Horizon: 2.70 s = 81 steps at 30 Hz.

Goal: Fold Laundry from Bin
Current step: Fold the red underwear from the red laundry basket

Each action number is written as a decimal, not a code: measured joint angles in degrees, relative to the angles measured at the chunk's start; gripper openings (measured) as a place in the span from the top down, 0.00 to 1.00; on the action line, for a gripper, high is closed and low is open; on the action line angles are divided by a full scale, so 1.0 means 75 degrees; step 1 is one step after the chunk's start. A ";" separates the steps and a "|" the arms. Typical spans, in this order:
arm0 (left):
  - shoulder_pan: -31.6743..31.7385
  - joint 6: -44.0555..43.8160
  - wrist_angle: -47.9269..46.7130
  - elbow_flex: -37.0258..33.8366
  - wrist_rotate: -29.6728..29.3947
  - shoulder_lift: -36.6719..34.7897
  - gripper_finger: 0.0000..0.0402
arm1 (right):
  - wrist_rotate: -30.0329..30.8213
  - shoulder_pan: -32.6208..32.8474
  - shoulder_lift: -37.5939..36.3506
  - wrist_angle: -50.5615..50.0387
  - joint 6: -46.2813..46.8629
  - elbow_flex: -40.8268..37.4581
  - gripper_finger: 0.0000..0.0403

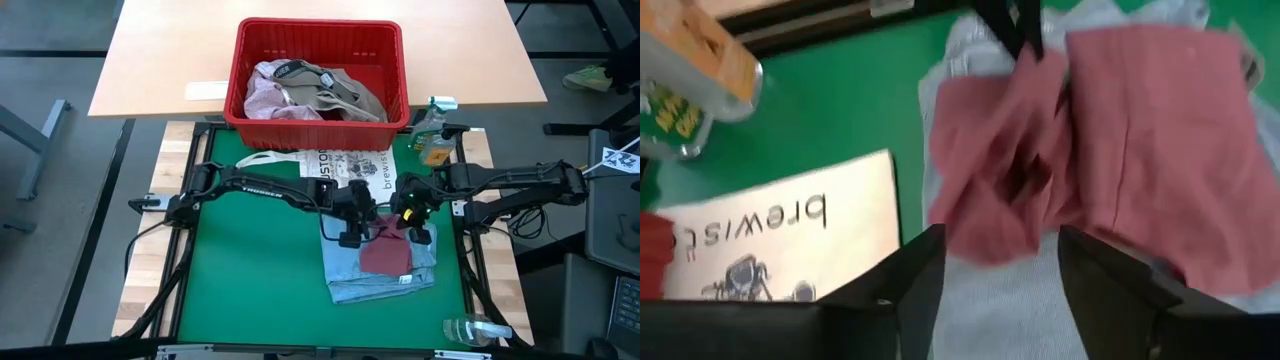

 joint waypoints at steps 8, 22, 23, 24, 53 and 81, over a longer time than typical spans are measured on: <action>0.0187 -0.0033 0.0440 0.0000 0.0157 0.0031 0.48 | -0.0107 0.0000 0.0000 0.0002 -0.0002 0.0000 1.00; 0.0151 0.0000 0.0611 -0.0006 -0.0335 0.0344 0.84 | -0.0216 0.0003 0.0006 -0.0012 0.0211 -0.0006 0.99; 0.0111 -0.0001 0.0614 -0.0006 -0.0323 0.0329 0.91 | -0.0262 0.0003 0.0006 -0.0010 0.0308 -0.0006 0.99; 0.0067 -0.0024 0.0614 -0.0006 -0.0283 0.0312 0.95 | -0.0363 0.0003 0.0006 -0.0009 0.0444 -0.0006 0.99; -0.1318 0.0004 0.0569 0.0003 -0.0677 0.0539 0.99 | 0.2347 0.3272 0.0212 0.0658 0.3079 -0.0006 0.99; -0.1680 -0.0020 0.0410 0.0003 -0.0382 0.0539 1.00 | 0.1600 0.4092 0.1684 0.0705 0.3108 -0.0006 0.99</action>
